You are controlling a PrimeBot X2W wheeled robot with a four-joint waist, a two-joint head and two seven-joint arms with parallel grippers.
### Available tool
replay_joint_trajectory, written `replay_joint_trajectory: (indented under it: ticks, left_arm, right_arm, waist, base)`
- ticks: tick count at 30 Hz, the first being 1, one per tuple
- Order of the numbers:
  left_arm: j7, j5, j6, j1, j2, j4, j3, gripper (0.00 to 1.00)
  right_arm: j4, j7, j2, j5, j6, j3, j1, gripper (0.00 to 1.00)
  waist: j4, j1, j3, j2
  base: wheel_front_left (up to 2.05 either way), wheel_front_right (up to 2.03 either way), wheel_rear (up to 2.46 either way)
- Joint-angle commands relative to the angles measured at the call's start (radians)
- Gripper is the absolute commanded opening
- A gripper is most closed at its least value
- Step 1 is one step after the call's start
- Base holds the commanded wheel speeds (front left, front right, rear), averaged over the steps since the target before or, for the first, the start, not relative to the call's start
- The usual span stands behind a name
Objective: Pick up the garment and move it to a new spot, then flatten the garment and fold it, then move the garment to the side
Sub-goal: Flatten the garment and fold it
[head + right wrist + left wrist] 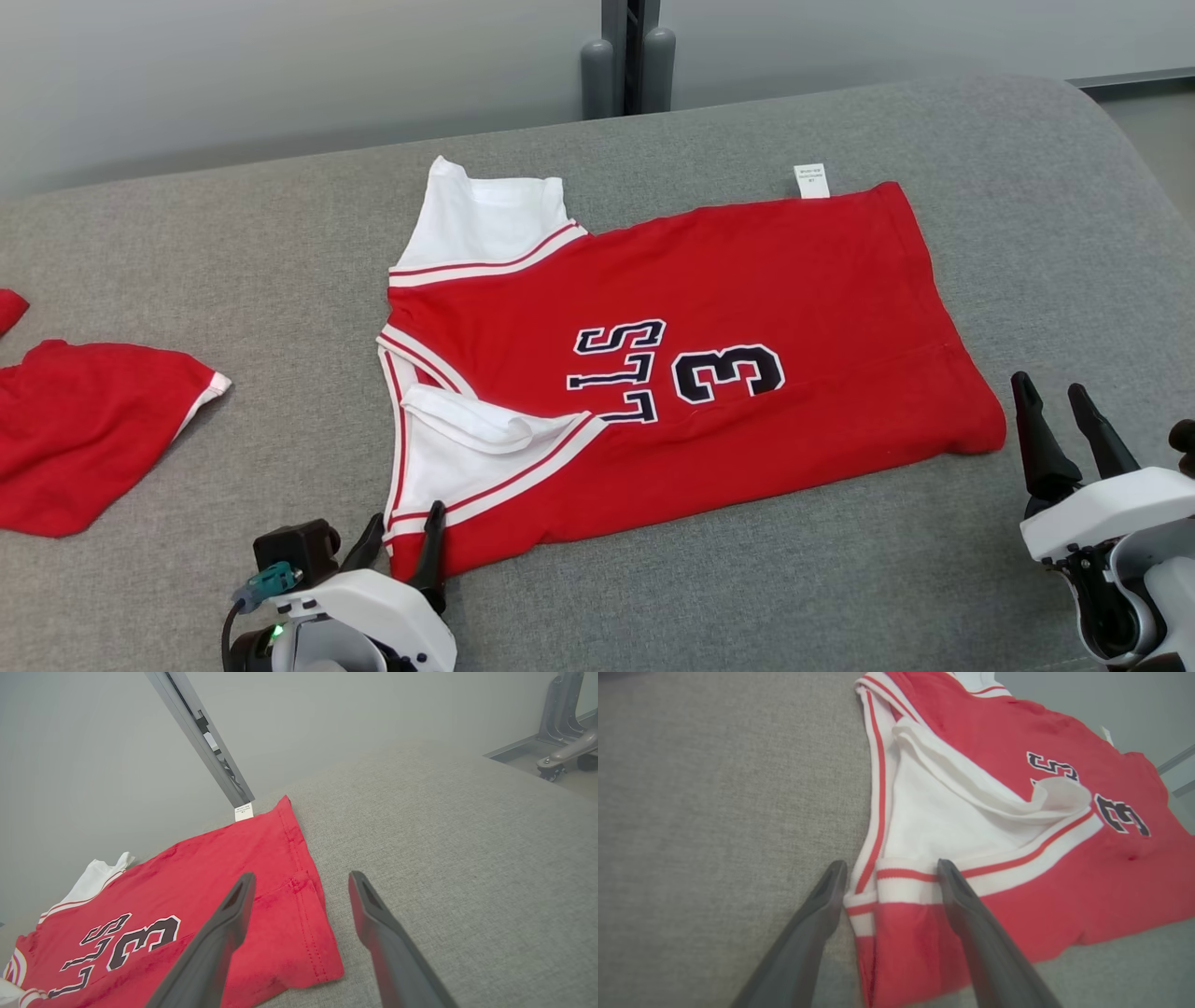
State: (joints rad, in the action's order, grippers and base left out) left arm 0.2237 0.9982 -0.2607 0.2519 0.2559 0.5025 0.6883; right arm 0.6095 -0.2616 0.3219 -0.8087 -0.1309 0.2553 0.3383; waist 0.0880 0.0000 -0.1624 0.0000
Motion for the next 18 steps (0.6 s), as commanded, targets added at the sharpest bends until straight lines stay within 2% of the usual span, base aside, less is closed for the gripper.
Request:
replay_joint_trajectory:
  ticks: [1,5,6,7,8,9,14,18]
  left_arm:
    - [-0.010,0.010,0.000,0.006,0.001,0.023,-0.002,1.00]
    - [-0.017,0.011,0.008,0.015,-0.005,0.044,0.002,1.00]
    - [-0.020,0.014,0.012,0.016,-0.007,0.050,0.003,0.84]
    - [-0.023,0.014,0.015,0.018,-0.008,0.055,0.006,0.57]
    - [-0.026,0.014,0.022,0.021,-0.010,0.060,0.009,0.24]
    - [-0.027,0.015,0.025,0.024,-0.012,0.065,0.012,0.00]
    - [-0.015,0.015,0.049,0.039,-0.009,0.073,0.008,0.00]
    - [0.014,-0.027,0.056,0.062,0.013,0.054,0.008,0.00]
  right_arm:
    - [-0.006,-0.005,0.010,-0.004,0.000,-0.001,-0.011,1.00]
    - [-0.010,-0.005,0.014,-0.003,0.000,0.001,-0.014,1.00]
    - [-0.010,-0.005,0.015,-0.003,0.000,0.001,-0.014,1.00]
    - [-0.010,-0.005,0.015,-0.003,0.000,0.000,-0.013,1.00]
    - [-0.008,-0.005,0.017,0.000,0.000,-0.001,-0.012,1.00]
    - [-0.006,-0.005,0.018,0.005,0.000,-0.003,-0.012,1.00]
    - [0.004,-0.005,0.016,0.021,0.000,-0.013,-0.011,1.00]
    - [0.036,0.007,0.001,0.025,0.000,-0.027,-0.011,1.00]
  waist:
    - [0.002,0.0000,-0.002,0.0000]
    - [0.003,0.0000,-0.005,0.0000]
    - [0.003,0.0000,-0.006,0.0000]
    - [0.003,0.0000,-0.007,0.0000]
    - [0.003,0.0000,-0.008,0.0000]
    - [0.003,0.0000,-0.008,0.0000]
    - [-0.002,0.0000,-0.009,0.0000]
    - [-0.009,0.0000,-0.007,0.0000]
  base:
    - [0.00,0.00,0.00]
    - [0.00,0.00,0.00]
    - [0.00,0.00,0.00]
    - [0.00,0.00,0.00]
    - [0.00,0.00,0.00]
    - [0.00,0.00,0.00]
    - [0.00,0.00,0.00]
    - [0.00,0.00,0.00]
